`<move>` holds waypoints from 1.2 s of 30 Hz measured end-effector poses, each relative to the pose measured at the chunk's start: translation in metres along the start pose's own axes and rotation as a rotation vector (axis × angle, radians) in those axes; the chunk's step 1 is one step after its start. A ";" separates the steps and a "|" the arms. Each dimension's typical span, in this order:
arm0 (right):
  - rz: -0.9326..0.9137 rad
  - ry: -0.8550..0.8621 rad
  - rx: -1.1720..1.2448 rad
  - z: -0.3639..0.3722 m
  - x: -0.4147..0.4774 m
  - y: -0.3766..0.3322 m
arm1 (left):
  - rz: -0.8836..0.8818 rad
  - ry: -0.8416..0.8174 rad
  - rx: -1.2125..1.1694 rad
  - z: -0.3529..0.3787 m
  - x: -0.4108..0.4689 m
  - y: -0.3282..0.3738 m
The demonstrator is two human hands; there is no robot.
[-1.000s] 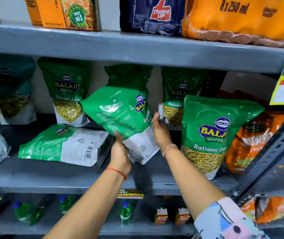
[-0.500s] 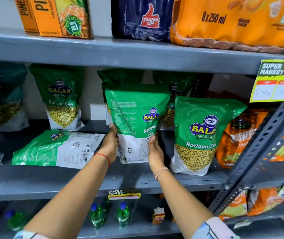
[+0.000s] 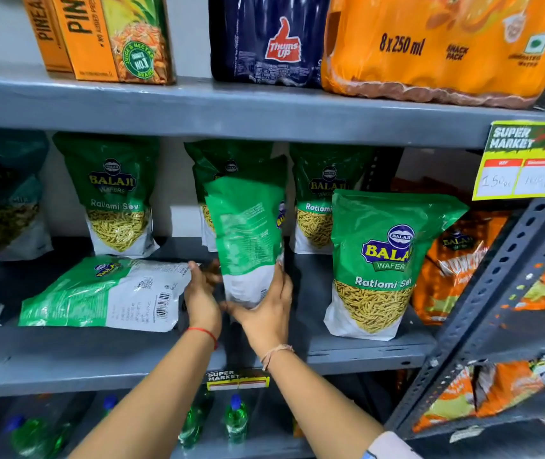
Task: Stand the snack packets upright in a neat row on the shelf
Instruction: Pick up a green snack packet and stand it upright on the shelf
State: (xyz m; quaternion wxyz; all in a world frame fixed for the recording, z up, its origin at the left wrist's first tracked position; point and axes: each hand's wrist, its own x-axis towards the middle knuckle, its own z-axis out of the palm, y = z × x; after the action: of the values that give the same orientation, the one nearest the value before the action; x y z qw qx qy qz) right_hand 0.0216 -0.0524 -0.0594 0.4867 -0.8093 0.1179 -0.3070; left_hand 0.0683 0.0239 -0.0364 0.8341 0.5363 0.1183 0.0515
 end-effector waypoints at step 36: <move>0.412 -0.450 0.134 -0.060 0.022 0.071 | -0.221 -0.427 0.491 -0.032 0.002 -0.019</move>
State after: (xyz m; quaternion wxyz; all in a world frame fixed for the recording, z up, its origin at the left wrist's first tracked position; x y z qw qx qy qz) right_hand 0.0101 -0.1415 -0.0921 0.6049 -0.7821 0.1480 -0.0221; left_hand 0.0618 0.0444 -0.0661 0.6867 0.7036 0.0075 -0.1827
